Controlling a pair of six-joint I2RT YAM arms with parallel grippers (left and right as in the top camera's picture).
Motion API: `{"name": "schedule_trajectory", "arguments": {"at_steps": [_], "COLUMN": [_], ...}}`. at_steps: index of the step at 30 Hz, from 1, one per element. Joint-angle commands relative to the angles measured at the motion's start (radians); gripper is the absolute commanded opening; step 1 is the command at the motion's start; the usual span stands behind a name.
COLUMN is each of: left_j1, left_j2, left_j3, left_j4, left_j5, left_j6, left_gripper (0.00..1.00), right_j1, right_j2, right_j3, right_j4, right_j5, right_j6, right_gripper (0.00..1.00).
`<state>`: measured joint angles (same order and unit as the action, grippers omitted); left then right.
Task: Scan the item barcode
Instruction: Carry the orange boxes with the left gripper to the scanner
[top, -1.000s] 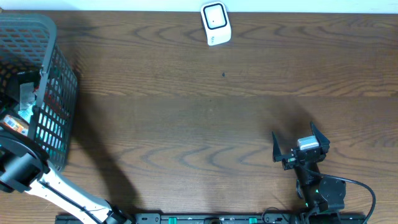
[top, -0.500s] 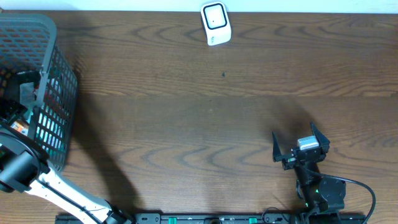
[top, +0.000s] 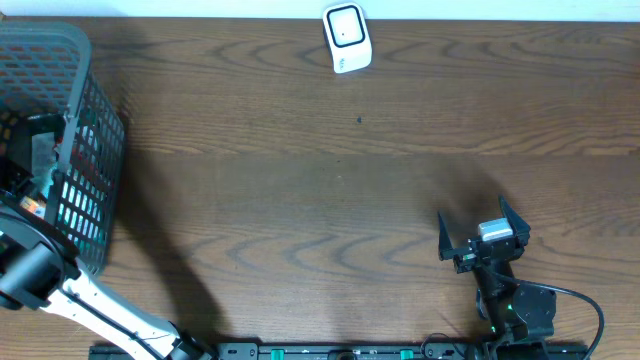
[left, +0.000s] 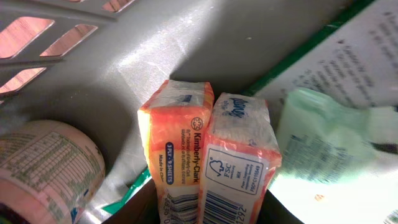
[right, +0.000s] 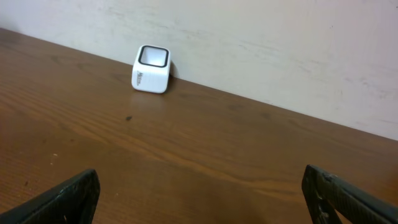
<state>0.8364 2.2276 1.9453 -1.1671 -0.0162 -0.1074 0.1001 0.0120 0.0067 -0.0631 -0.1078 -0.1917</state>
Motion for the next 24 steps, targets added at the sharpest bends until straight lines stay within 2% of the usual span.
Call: {"name": "schedule_trajectory", "arguments": {"at_steps": [1, 4, 7, 9, 12, 18, 24], "left_j1": [0.005, 0.003, -0.006, -0.026, -0.094, -0.460, -0.937], "left_j2": [-0.137, -0.259, -0.408, -0.505, -0.633, -0.816, -0.778], "left_j3": [0.065, 0.079, 0.079, 0.079, 0.079, 0.079, 0.059], "left_j4": [0.000, 0.033, 0.089, 0.124, 0.154, 0.130, 0.042], "left_j5": [0.027, 0.042, 0.141, 0.203, 0.220, 0.204, 0.047], "left_j6": [-0.008, -0.061, -0.106, -0.135, -0.158, -0.157, -0.209], "left_gripper": [0.35, 0.35, 0.35, 0.35, 0.35, 0.35, 0.35], "right_j1": [0.007, 0.007, 0.007, 0.007, 0.007, 0.007, 0.007], "right_j2": [-0.005, -0.005, -0.005, -0.005, -0.005, -0.005, -0.005], "right_j3": [-0.001, -0.001, -0.001, -0.001, -0.001, -0.001, -0.001], "right_j4": [-0.004, -0.004, -0.004, -0.004, -0.004, -0.004, -0.004], "right_j5": [0.002, 0.002, 0.002, 0.002, 0.002, 0.002, 0.002], "right_j6": [0.003, 0.004, 0.004, 0.003, 0.003, 0.003, 0.003], "right_gripper": [0.99, 0.99, 0.99, 0.99, 0.99, 0.99, 0.99]}}
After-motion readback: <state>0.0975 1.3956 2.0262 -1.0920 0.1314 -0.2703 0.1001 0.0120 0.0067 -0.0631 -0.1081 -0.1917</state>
